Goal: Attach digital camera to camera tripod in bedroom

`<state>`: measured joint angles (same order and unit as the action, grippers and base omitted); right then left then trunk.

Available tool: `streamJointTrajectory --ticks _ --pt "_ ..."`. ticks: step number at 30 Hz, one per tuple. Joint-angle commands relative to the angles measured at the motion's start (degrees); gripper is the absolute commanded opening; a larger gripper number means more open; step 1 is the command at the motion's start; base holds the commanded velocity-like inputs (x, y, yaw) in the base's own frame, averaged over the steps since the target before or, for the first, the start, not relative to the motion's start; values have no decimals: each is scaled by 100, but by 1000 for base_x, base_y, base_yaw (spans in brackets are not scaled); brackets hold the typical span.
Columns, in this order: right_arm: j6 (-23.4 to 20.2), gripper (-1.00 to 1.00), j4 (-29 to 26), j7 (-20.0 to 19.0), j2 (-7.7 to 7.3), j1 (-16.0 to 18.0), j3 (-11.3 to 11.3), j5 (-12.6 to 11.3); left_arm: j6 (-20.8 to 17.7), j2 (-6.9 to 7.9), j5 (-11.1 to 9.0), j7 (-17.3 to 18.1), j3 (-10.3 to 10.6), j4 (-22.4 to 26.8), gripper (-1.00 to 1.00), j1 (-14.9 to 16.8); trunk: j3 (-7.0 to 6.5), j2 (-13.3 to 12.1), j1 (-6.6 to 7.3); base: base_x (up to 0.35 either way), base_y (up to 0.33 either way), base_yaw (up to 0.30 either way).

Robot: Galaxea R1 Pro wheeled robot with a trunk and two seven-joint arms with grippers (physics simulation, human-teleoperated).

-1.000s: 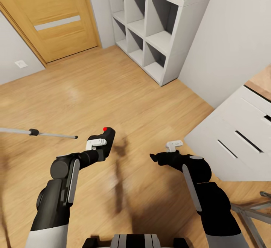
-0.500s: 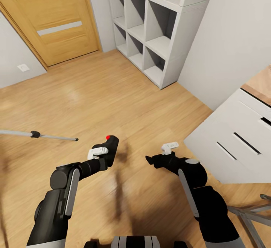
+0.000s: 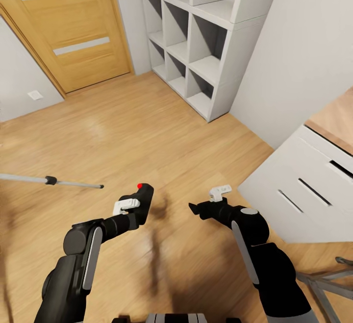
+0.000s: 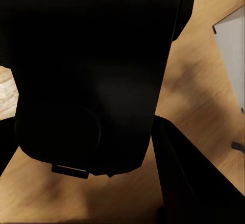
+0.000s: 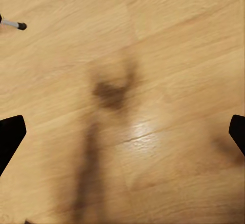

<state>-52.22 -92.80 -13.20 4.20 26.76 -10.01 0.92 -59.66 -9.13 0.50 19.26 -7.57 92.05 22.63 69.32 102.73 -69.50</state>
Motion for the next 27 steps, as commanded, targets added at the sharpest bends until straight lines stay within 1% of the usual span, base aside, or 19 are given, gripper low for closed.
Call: streamJointTrajectory --ticks 1,7,11,27 --pt "-26 100 -4 -16 1 3 4 13 -34 -14 7 38 -13 5 -100 -61 -25 -40 23 0 0 0" --pt "-25 100 -4 -16 1 -3 5 13 20 -31 3 29 -13 6 -100 -357 -190 -281 155 0 0 0" --pt "-25 100 -3 -16 -3 -4 0 13 122 -28 3 26 -81 6 -100 -497 -299 -441 242 0 0 0" --pt "-25 100 -7 -16 -5 -6 -8 13 181 -31 2 16 -103 -33 -100 -553 -738 -1083 594 0 0 0"
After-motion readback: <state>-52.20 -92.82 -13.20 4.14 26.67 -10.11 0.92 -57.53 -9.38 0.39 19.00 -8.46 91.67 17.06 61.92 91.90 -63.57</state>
